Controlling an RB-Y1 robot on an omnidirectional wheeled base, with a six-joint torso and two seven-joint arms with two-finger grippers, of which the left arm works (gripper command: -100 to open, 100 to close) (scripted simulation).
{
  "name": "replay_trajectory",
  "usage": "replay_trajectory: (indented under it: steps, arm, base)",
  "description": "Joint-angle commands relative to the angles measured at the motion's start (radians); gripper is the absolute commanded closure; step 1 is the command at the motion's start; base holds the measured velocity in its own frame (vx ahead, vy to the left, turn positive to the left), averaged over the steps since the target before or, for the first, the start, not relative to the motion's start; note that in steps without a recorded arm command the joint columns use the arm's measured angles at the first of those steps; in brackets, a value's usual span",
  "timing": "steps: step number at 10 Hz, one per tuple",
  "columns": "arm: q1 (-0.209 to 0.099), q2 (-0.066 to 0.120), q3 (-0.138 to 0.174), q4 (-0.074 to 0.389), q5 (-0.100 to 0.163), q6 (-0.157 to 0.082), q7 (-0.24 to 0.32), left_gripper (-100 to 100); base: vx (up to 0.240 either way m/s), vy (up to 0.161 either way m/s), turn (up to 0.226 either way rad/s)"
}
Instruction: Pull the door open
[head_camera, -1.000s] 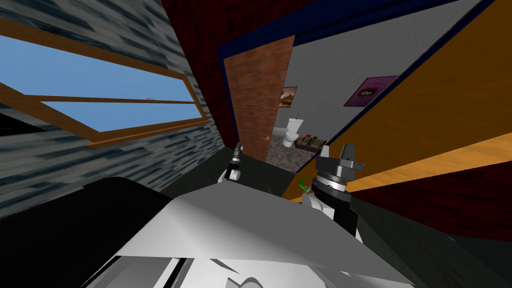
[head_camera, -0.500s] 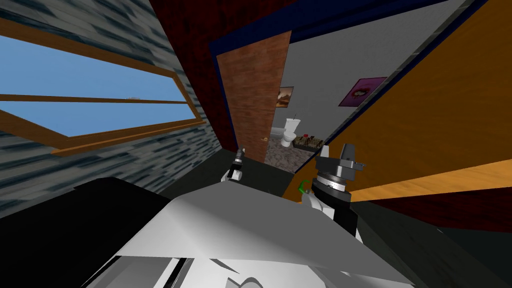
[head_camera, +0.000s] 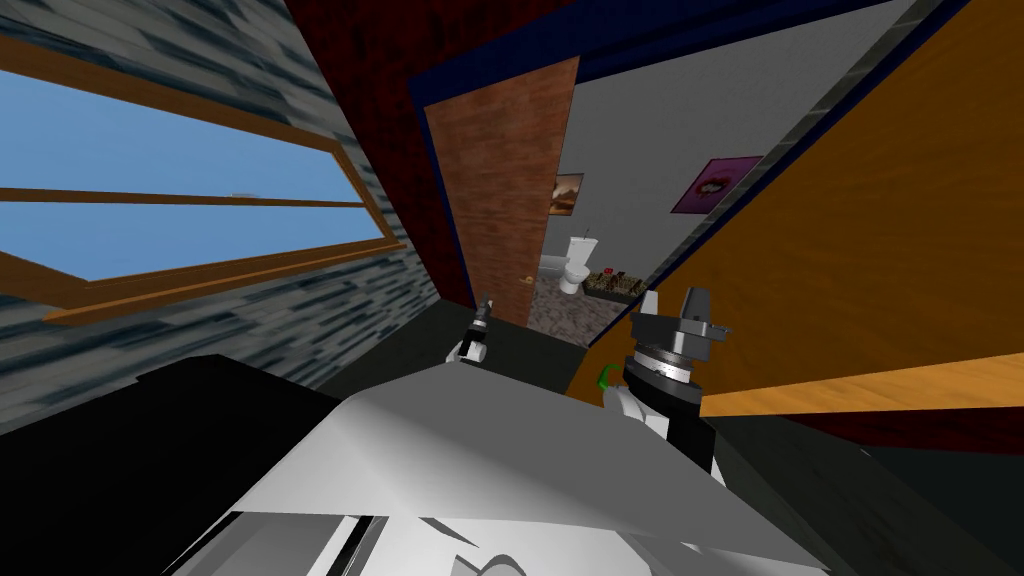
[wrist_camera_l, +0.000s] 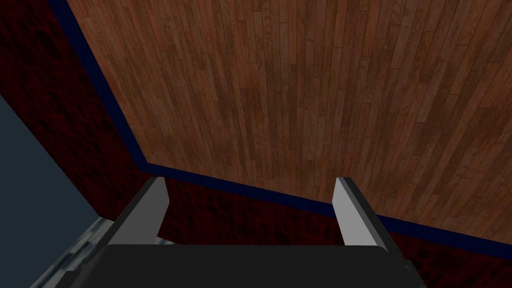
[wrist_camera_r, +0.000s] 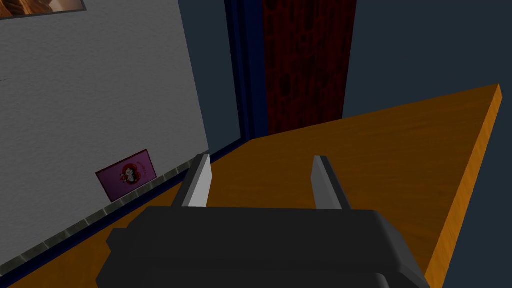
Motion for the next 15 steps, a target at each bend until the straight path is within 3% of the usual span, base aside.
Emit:
replay_trajectory:
  steps: [1, 2, 3, 6, 7, 15]
  arm:
    - [-0.017, 0.001, -0.001, 0.033, 0.005, -0.007, 0.000, -100]
    - [-0.031, 0.001, -0.006, 0.067, 0.012, -0.014, -0.003, -100]
    - [-0.031, 0.001, -0.006, 0.067, 0.012, -0.014, -0.003, -100]
    - [-0.072, -0.002, -0.022, 0.165, 0.031, -0.037, -0.011, -100]
    - [-0.072, -0.002, -0.022, 0.170, 0.031, -0.037, -0.011, -100]
    - [-0.176, -0.021, -0.062, 0.428, 0.081, -0.094, -0.030, -100]
  base:
    - [0.062, -0.002, -0.020]
    - [0.057, -0.002, -0.026]
    - [0.048, 0.000, -0.029]
    - [0.069, 0.008, -0.065]
    - [0.067, 0.011, -0.016]
    - [0.094, 0.006, -0.056]
